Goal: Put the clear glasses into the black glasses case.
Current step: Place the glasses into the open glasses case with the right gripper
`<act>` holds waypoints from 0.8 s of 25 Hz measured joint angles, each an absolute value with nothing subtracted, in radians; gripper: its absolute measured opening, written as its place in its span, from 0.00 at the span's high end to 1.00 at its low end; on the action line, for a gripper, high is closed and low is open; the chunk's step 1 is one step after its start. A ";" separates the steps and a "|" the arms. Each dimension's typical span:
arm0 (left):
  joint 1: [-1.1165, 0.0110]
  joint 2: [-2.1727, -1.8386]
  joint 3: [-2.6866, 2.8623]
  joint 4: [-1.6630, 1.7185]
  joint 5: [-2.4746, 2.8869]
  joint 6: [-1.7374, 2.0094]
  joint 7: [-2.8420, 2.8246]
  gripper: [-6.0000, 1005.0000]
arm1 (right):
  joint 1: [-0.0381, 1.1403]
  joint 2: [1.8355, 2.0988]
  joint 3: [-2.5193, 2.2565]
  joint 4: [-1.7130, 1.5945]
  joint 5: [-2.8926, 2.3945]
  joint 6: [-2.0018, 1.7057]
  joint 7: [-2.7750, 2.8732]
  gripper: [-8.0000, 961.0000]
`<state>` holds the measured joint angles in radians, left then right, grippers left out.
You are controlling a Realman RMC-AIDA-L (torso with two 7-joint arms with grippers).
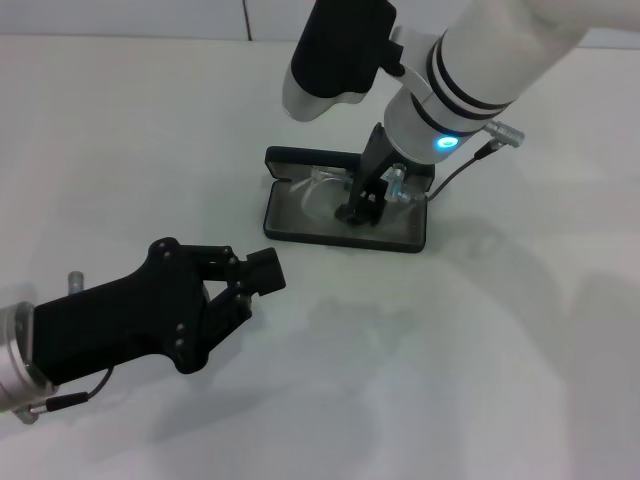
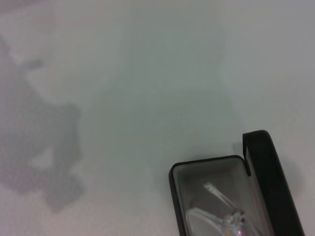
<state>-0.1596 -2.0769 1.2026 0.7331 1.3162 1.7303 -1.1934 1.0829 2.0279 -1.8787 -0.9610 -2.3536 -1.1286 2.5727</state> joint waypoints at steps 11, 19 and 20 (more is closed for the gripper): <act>-0.160 -2.076 1.188 0.728 1.316 1.730 -1.193 0.91 | 1.034 2.028 -1.868 -1.006 -2.390 -1.123 2.584 0.58; -0.167 -2.077 1.187 0.721 1.319 1.730 -1.193 0.91 | 1.013 2.028 -1.863 -1.061 -2.383 -1.120 2.582 0.58; -0.168 -2.077 1.187 0.721 1.319 1.729 -1.193 0.91 | 1.009 2.028 -1.861 -1.073 -2.390 -1.120 2.582 0.58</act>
